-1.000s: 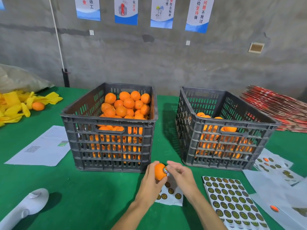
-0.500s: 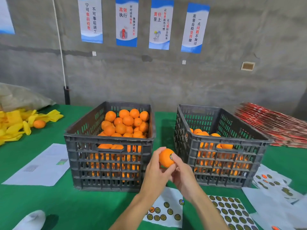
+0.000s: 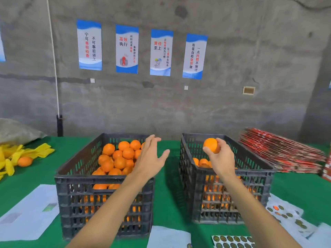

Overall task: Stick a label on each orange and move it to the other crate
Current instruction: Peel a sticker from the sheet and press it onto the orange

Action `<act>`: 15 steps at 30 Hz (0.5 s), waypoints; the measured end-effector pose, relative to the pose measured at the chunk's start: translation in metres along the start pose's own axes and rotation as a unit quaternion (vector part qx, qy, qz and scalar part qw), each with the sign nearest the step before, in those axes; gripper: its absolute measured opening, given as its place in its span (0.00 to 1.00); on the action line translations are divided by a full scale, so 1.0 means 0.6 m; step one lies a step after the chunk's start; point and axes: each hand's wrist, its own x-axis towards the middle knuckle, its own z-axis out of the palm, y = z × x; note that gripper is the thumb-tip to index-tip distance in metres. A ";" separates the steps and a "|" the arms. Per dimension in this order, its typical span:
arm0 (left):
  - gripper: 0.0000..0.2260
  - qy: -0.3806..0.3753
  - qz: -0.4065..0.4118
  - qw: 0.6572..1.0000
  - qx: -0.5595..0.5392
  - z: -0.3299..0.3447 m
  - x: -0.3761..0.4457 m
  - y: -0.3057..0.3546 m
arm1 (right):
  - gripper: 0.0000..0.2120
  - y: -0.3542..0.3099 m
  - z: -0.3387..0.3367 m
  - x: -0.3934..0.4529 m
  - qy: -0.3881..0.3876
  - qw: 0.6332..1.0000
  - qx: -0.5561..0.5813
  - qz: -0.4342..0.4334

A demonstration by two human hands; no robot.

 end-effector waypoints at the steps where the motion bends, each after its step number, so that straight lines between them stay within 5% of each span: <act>1: 0.24 -0.003 -0.015 1.000 0.017 -0.011 0.005 -0.019 | 0.31 0.015 -0.001 0.009 0.000 0.999 -0.044 -0.001; 8: 0.24 -0.036 -0.114 0.986 0.113 -0.078 0.024 -0.132 | 0.18 0.044 0.032 0.017 0.025 0.990 -0.135 -0.015; 11: 0.23 -0.155 -0.183 0.954 0.182 -0.108 0.028 -0.172 | 0.13 0.015 0.073 0.007 0.020 0.989 -0.120 -0.083; 15: 0.21 -0.349 -0.270 0.864 0.243 -0.129 0.027 -0.208 | 0.12 -0.044 0.136 -0.002 -0.040 0.990 -0.056 -0.121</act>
